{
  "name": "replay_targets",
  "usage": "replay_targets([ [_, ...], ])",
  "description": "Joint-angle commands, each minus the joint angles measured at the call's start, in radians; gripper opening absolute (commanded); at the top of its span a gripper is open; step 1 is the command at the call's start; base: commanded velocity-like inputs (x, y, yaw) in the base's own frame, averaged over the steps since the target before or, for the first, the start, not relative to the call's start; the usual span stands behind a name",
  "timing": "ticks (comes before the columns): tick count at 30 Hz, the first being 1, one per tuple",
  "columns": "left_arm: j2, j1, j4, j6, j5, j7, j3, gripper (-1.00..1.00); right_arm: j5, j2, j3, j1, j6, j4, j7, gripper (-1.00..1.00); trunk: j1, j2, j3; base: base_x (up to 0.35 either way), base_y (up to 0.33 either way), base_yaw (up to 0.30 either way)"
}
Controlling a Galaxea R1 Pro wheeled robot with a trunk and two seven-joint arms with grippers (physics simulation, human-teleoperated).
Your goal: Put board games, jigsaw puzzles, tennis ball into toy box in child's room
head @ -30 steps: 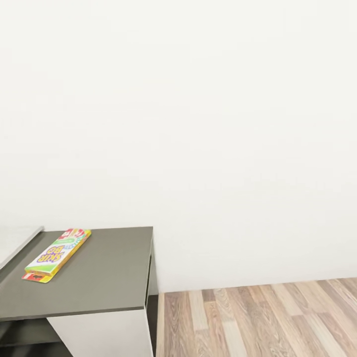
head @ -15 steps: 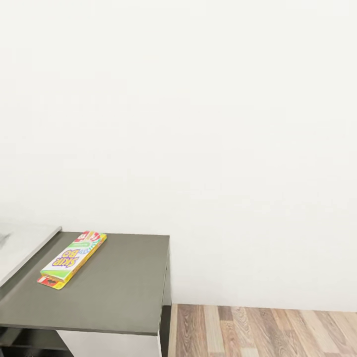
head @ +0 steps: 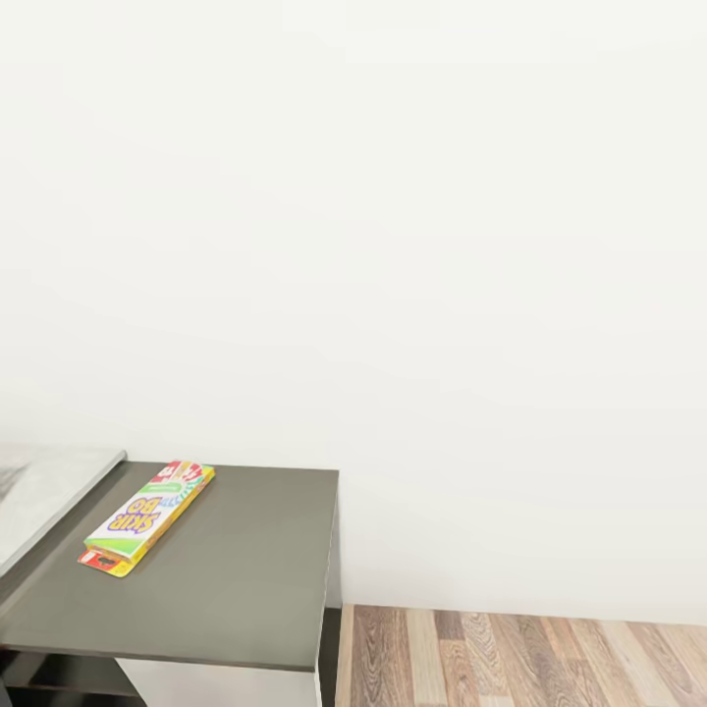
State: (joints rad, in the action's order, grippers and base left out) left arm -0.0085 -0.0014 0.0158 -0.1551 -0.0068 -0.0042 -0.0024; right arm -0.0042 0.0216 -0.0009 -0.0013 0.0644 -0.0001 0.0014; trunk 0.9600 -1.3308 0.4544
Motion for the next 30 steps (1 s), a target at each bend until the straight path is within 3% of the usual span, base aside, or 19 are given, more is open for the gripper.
replay_targets([
  [1,0.000,0.000,0.000,-0.003,-0.001,0.000,0.000,1.00,0.000,0.000,0.000,0.000,0.003,0.000,0.000,1.00,-0.004,0.007,-0.002,0.001,0.000,0.001],
  [30,-0.001,0.000,0.001,-0.001,-0.001,0.001,0.004,1.00,0.008,0.011,0.002,0.000,0.015,0.000,-0.001,1.00,-0.115,0.210,-0.093,0.000,0.000,0.000],
])
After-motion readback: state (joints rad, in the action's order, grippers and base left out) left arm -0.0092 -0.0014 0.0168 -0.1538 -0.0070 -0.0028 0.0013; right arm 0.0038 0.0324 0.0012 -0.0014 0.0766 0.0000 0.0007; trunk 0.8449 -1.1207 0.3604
